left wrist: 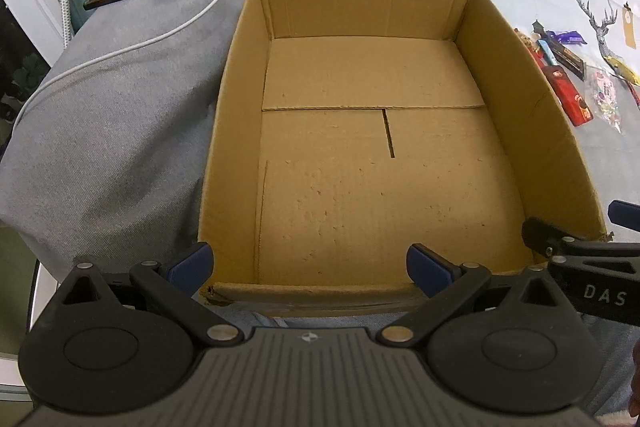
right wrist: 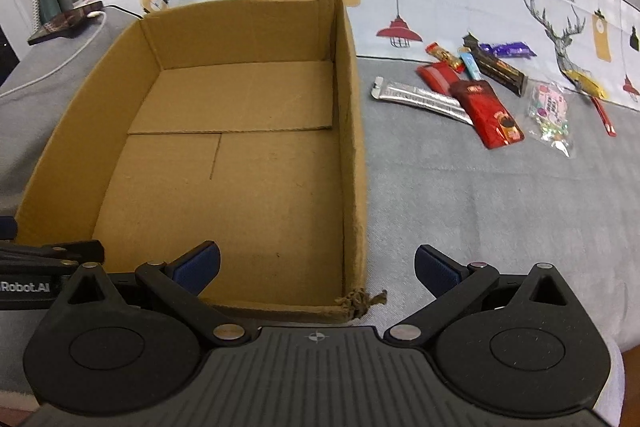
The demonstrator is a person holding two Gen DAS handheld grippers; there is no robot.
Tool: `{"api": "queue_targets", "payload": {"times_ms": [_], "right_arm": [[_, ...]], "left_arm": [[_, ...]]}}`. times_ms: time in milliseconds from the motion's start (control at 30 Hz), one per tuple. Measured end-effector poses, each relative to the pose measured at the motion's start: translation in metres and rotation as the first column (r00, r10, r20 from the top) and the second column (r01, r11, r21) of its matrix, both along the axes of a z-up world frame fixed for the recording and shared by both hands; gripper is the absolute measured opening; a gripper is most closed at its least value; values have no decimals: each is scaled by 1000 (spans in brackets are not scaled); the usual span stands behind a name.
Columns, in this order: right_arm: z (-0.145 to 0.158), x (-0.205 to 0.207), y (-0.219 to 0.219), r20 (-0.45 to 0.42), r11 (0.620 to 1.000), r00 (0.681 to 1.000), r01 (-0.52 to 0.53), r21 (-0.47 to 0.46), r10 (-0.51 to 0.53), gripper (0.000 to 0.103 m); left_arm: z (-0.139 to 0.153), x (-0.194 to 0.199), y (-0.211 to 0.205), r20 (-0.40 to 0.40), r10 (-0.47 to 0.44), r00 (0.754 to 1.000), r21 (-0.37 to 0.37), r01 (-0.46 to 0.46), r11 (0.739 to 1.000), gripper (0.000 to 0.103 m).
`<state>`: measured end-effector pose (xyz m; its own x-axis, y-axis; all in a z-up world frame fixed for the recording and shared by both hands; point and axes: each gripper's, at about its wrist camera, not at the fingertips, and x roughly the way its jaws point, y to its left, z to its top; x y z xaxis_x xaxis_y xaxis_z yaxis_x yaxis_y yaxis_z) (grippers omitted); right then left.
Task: Organize snacks
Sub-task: 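Move both tools from the box toward the snack pile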
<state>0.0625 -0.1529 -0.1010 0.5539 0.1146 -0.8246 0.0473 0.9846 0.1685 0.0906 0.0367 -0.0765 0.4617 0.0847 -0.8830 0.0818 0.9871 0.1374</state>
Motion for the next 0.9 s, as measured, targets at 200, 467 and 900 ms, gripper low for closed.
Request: {"api": "queue_targets", "payload": {"times_ms": [200, 467, 900], "right_arm": [[-4, 0, 7, -32, 999, 999, -35, 31, 36, 103], [1, -8, 18, -25, 997, 998, -59, 42, 60, 103], [49, -39, 10, 141, 998, 989, -43, -35, 47, 103]], "left_arm": [[1, -3, 9, -5, -6, 1000, -17, 6, 1000, 102], [3, -11, 13, 19, 31, 999, 37, -32, 999, 103], [39, -32, 13, 76, 19, 997, -37, -16, 999, 103]]}}
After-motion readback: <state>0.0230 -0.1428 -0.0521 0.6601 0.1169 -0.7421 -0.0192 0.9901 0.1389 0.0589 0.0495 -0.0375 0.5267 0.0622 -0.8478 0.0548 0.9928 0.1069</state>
